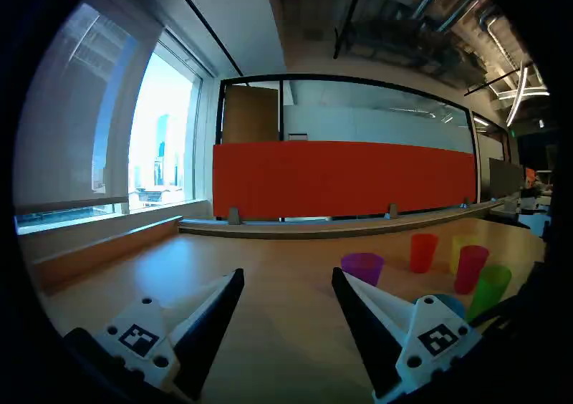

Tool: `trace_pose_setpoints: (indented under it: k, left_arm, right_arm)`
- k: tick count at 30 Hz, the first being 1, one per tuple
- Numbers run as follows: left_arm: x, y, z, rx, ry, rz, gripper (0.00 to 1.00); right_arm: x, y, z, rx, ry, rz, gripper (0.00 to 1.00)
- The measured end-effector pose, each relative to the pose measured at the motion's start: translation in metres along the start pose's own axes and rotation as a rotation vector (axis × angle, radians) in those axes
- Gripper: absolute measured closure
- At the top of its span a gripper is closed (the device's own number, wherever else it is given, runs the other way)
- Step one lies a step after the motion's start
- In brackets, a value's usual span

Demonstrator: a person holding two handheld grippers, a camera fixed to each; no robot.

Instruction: Pour water

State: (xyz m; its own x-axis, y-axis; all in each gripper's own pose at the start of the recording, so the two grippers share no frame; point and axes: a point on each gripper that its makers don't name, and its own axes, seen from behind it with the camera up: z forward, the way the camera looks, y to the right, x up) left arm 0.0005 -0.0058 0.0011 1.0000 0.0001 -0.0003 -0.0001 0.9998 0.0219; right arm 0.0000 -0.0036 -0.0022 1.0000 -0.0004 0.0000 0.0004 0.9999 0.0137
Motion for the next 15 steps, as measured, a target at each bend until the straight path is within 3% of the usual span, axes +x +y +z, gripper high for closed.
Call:
trace_pose_setpoints:
  k: [15]
  left_arm:
    - [-0.0003,0.0008,0.0006,0.0,0.0,0.0,0.09]
  right_arm:
    - [-0.0001,0.0001,0.0006,0.005,-0.001,0.0,0.0]
